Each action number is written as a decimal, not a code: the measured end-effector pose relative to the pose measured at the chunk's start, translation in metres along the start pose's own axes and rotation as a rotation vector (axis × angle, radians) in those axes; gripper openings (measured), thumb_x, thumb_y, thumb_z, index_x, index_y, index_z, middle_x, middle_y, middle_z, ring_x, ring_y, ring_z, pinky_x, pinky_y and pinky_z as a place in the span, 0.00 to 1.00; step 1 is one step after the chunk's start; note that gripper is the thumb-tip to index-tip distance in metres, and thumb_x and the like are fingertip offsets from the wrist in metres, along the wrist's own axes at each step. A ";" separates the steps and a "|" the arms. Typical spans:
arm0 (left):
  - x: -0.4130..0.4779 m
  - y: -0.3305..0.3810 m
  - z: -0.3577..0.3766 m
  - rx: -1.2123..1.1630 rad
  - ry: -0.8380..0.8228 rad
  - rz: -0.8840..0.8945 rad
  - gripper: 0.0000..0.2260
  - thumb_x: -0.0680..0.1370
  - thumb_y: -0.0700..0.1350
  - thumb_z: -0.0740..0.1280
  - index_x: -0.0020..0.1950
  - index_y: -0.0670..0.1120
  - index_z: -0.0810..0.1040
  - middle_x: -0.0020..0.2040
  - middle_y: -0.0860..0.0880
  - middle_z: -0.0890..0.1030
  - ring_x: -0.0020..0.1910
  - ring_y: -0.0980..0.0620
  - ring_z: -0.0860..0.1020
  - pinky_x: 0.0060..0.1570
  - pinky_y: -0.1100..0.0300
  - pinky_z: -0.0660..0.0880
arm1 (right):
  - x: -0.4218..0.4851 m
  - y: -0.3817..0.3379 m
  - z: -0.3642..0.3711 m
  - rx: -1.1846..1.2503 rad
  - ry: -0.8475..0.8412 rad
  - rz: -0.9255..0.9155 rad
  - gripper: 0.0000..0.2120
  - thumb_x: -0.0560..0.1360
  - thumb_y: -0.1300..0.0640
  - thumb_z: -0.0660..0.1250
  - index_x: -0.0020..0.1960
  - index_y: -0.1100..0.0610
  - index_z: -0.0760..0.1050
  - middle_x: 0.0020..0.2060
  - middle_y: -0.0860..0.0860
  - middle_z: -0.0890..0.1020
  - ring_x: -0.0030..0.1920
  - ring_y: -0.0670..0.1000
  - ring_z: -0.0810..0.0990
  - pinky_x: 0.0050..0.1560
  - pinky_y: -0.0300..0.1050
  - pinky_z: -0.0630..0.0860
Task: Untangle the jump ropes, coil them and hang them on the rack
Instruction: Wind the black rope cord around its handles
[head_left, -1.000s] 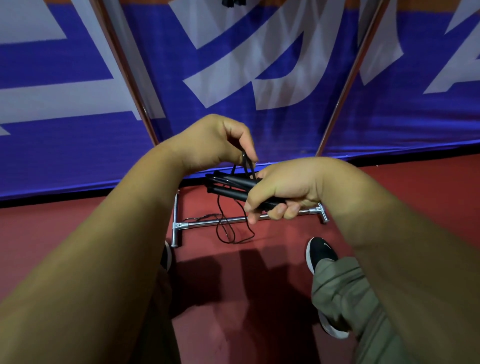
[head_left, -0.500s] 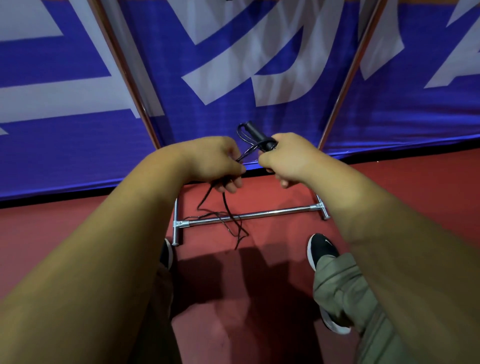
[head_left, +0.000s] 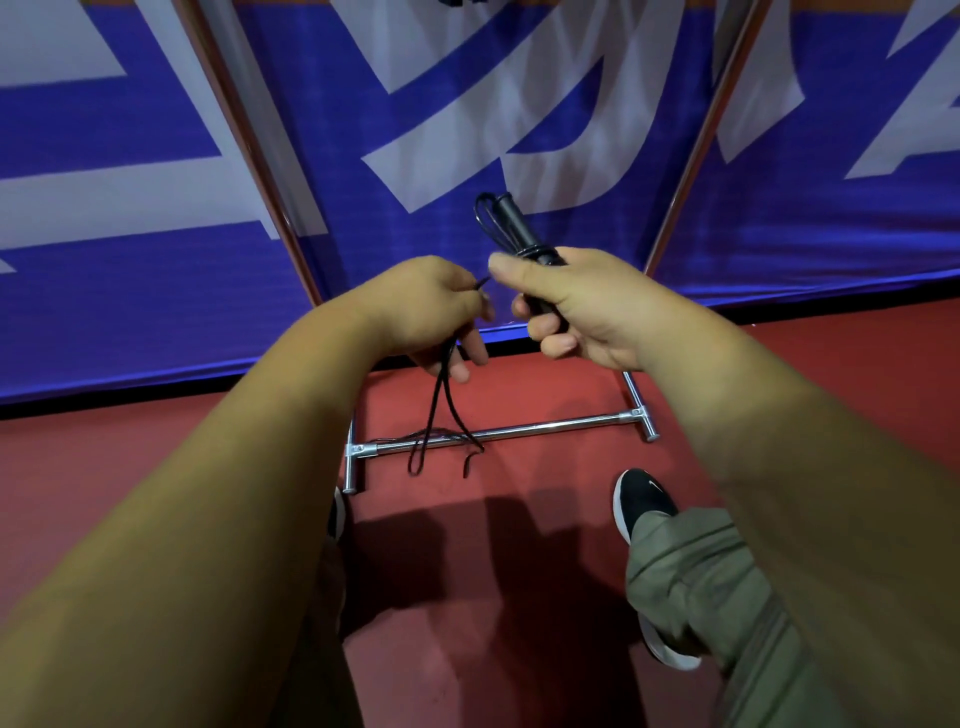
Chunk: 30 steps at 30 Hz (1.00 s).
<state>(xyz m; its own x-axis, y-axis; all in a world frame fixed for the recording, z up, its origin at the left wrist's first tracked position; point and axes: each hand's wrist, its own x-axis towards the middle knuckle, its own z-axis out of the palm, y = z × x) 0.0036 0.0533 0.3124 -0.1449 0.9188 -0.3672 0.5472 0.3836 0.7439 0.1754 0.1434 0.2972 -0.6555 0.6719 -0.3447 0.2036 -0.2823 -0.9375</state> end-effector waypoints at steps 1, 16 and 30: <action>0.000 0.000 0.001 -0.045 -0.012 0.014 0.11 0.88 0.47 0.59 0.59 0.42 0.78 0.45 0.41 0.88 0.35 0.44 0.86 0.29 0.59 0.78 | 0.000 -0.002 0.001 0.051 0.030 0.003 0.24 0.77 0.38 0.75 0.57 0.58 0.79 0.40 0.53 0.75 0.30 0.46 0.65 0.27 0.40 0.59; -0.010 -0.002 -0.019 -0.127 -0.164 0.283 0.16 0.88 0.50 0.60 0.58 0.44 0.85 0.37 0.44 0.69 0.37 0.46 0.66 0.40 0.59 0.69 | -0.008 -0.013 -0.005 0.261 0.114 0.026 0.16 0.79 0.46 0.71 0.52 0.58 0.73 0.43 0.56 0.77 0.28 0.47 0.64 0.22 0.38 0.55; -0.012 -0.008 -0.021 -0.074 -0.127 0.241 0.15 0.87 0.54 0.62 0.56 0.49 0.86 0.39 0.46 0.73 0.39 0.49 0.71 0.46 0.56 0.72 | -0.021 -0.015 0.009 0.280 0.115 -0.059 0.07 0.80 0.57 0.67 0.47 0.60 0.76 0.37 0.56 0.81 0.30 0.49 0.74 0.24 0.40 0.69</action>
<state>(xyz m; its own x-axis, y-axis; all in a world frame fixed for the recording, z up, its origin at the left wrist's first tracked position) -0.0166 0.0409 0.3228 0.0892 0.9670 -0.2387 0.4912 0.1658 0.8551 0.1792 0.1274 0.3189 -0.5706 0.7614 -0.3079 -0.0514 -0.4072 -0.9119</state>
